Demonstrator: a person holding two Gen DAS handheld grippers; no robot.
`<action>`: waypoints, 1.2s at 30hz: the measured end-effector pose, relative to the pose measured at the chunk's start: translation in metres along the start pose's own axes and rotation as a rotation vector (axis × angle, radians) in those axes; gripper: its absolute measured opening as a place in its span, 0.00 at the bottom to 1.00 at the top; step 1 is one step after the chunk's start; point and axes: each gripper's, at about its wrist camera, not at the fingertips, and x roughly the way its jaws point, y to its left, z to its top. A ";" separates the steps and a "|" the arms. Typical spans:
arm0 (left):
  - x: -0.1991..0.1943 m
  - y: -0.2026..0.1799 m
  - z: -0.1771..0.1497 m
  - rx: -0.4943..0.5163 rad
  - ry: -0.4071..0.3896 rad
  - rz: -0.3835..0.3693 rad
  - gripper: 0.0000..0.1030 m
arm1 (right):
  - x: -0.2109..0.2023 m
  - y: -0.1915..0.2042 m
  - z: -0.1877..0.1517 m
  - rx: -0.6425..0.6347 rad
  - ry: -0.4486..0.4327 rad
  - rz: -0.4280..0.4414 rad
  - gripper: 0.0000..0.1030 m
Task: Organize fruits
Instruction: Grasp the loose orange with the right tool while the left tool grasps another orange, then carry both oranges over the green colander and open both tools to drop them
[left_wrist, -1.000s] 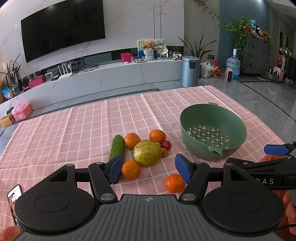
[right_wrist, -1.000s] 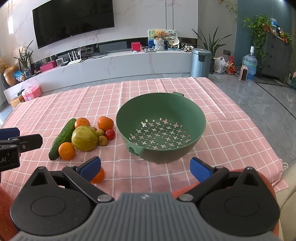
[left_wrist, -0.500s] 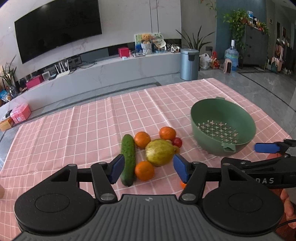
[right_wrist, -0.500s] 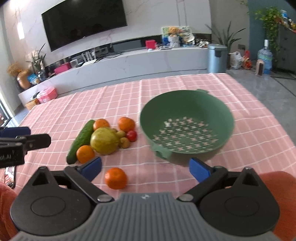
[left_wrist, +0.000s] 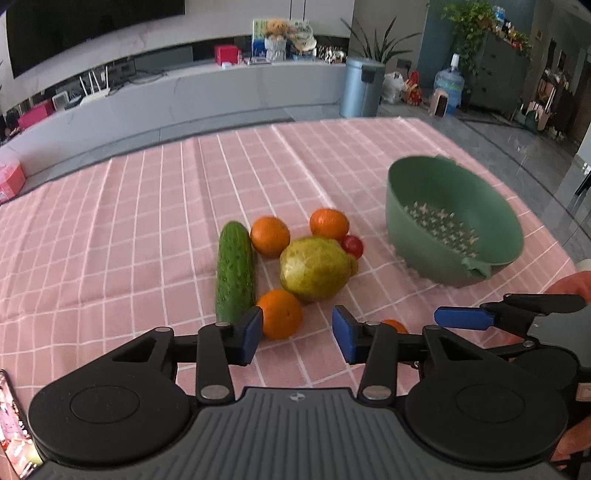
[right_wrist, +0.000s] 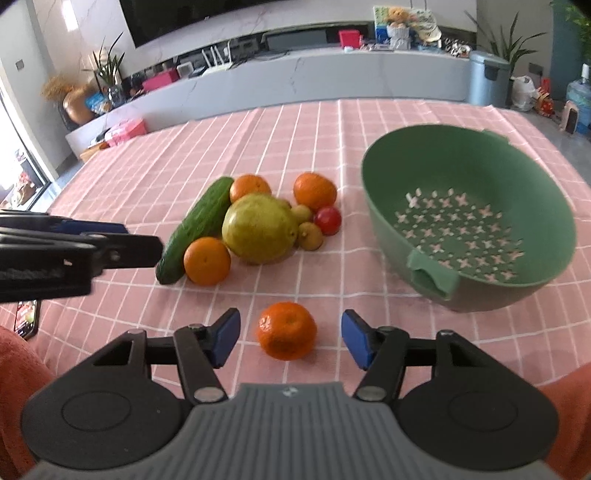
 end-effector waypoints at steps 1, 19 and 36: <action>0.006 0.000 0.000 0.004 0.008 0.006 0.50 | 0.004 0.000 0.001 -0.001 0.007 0.003 0.57; 0.060 -0.034 -0.007 0.279 0.037 0.203 0.53 | 0.035 -0.009 -0.004 0.032 0.088 0.089 0.39; 0.049 -0.035 -0.004 0.192 0.019 0.171 0.38 | 0.017 -0.018 -0.005 0.041 0.050 0.096 0.37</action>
